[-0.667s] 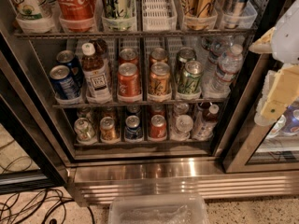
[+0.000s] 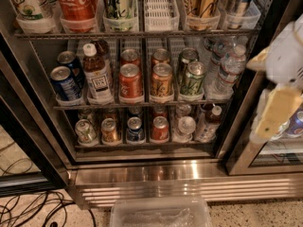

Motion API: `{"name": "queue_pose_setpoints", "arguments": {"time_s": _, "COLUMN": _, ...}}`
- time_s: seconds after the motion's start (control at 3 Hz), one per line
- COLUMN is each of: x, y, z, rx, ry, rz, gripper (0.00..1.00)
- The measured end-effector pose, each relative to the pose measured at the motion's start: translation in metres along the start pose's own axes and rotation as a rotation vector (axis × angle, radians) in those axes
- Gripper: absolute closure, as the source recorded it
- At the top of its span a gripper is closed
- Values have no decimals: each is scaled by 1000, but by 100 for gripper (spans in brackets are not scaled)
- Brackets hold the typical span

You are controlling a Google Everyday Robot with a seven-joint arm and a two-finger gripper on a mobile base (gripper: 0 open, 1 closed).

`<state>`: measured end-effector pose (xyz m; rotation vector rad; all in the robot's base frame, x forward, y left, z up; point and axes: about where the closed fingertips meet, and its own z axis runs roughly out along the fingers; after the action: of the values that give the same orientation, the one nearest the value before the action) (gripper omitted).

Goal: Pick coke can from bottom shelf of fridge

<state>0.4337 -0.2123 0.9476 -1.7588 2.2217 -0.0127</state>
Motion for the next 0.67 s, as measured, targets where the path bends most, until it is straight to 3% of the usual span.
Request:
{"name": "queue_pose_setpoints", "arguments": {"time_s": 0.33, "x": 3, "y": 33, "z": 63, "rx": -49, "ry": -51, "rz": 34, "gripper": 0}}
{"name": "queue_pose_setpoints", "arguments": {"time_s": 0.67, "x": 17, "y": 85, "z": 144, "rx": -119, "ry": -117, "rz": 113, "gripper": 0}}
